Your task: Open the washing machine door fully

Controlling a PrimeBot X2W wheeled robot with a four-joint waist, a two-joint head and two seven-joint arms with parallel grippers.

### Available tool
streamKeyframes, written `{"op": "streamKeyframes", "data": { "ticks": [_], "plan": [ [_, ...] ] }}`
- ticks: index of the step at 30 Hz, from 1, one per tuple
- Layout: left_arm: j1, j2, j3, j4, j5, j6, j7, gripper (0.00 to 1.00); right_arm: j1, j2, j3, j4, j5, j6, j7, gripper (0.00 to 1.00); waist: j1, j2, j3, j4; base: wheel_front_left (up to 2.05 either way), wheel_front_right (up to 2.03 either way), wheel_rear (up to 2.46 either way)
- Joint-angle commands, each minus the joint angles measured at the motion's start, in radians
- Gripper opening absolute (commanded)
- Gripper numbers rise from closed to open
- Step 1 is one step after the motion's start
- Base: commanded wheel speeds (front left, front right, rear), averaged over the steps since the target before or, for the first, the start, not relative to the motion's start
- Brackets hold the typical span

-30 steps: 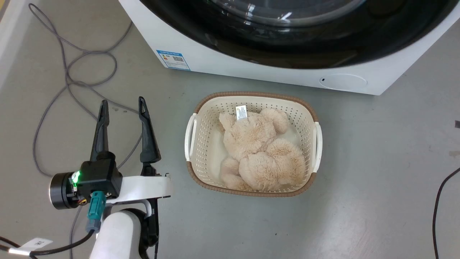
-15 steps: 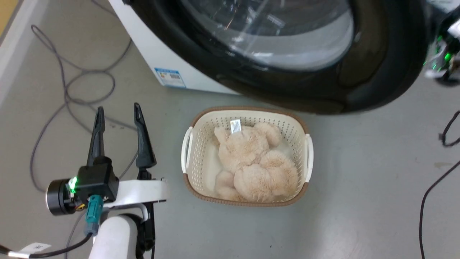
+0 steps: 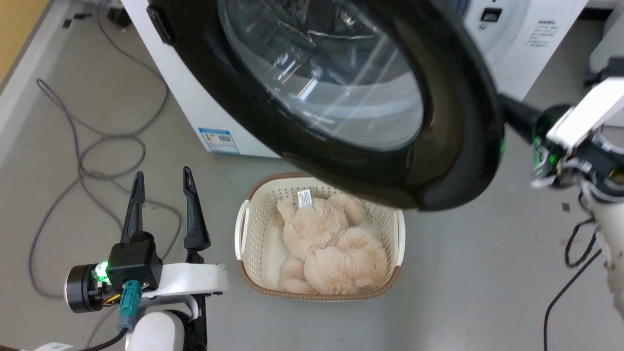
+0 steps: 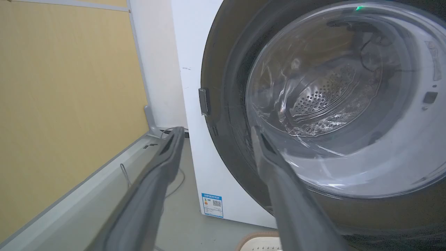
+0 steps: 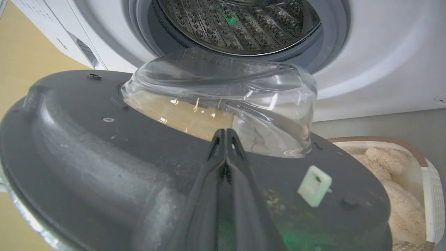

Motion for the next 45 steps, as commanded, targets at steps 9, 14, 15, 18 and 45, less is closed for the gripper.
{"op": "streamKeyframes", "data": {
  "ticks": [9,14,15,18,45],
  "plan": [
    [0.037,0.001,-0.005,0.021,0.006,-0.011,-0.006,1.0,0.203,0.013,0.031,-0.18,0.017,0.001,0.029,0.0,0.0,-0.0001,-0.068,-0.002,0.0,0.0,0.0],
    [0.061,0.001,-0.002,0.031,0.01,-0.015,-0.006,1.0,0.305,0.029,0.052,-0.287,0.021,0.001,0.03,0.0,0.0,-0.0001,-0.098,-0.002,0.0,0.0,0.0],
    [0.064,0.001,-0.002,0.033,0.011,-0.017,-0.006,1.0,0.32,0.03,0.056,-0.306,0.021,0.001,0.032,0.0,0.0,-0.0001,-0.103,-0.002,0.0,0.0,0.0],
    [0.073,0.001,-0.001,0.038,0.012,-0.02,-0.006,1.0,0.369,0.039,0.071,-0.361,0.023,0.001,0.037,0.0,0.0,-0.0001,-0.116,0.001,0.0,0.0,0.0],
    [0.119,0.001,0.015,0.065,0.009,-0.026,-0.006,1.0,0.586,0.155,0.238,-0.578,-0.031,0.001,-0.02,0.0,0.0,-0.0001,-0.173,-0.004,0.0,0.0,0.0]
  ]
}}
